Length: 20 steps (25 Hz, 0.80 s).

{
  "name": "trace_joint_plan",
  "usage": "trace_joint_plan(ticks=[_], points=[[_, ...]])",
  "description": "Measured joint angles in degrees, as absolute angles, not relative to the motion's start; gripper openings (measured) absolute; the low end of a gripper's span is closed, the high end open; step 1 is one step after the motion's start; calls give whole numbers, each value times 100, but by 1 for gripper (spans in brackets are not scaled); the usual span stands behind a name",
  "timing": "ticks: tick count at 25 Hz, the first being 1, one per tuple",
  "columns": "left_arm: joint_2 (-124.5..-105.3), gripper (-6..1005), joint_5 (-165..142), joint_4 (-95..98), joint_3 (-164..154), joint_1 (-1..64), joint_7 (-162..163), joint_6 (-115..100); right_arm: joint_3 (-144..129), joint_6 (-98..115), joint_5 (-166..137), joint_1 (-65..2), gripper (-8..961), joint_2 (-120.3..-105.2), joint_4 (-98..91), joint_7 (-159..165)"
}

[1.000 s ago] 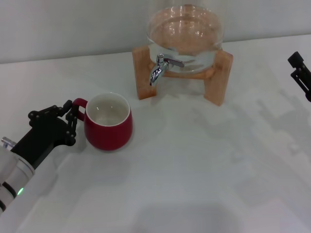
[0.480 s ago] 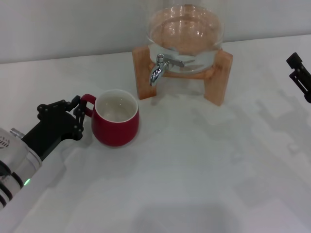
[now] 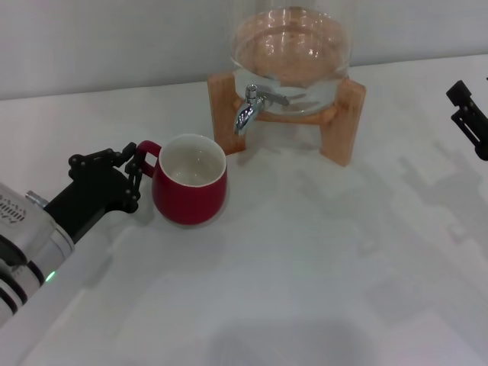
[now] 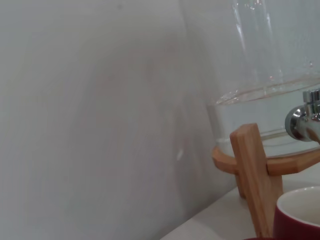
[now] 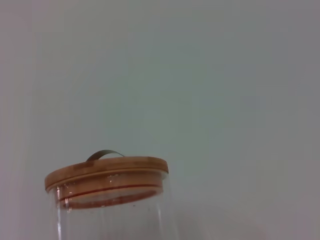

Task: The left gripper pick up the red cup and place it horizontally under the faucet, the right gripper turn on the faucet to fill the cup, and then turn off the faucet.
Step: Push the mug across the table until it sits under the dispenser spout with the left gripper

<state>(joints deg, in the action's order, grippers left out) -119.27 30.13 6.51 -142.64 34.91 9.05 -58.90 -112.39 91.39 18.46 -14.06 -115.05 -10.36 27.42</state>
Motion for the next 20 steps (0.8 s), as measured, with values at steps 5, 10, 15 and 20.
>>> trace_joint_plan(ticks=[5, 10, 15, 20], points=[[-11933, 96, 2970, 649, -14264, 3579, 905, -5826, -11241, 9124, 1846, -1420, 784, -11505, -1045, 2742], [-11936, 95, 2967, 651, -14264, 3668, 906, -5760, -11241, 9109, 1846, -1424, 784, -11505, -1046, 2742], [-11936, 95, 2967, 638, -14264, 3743, 912, -5702, -11241, 9106, 1846, -1424, 784, -11505, -1046, 2742], [-11936, 95, 2967, 645, -14264, 3835, 914, -5628, -11241, 9104, 1846, -1424, 784, -11505, -1058, 2742]])
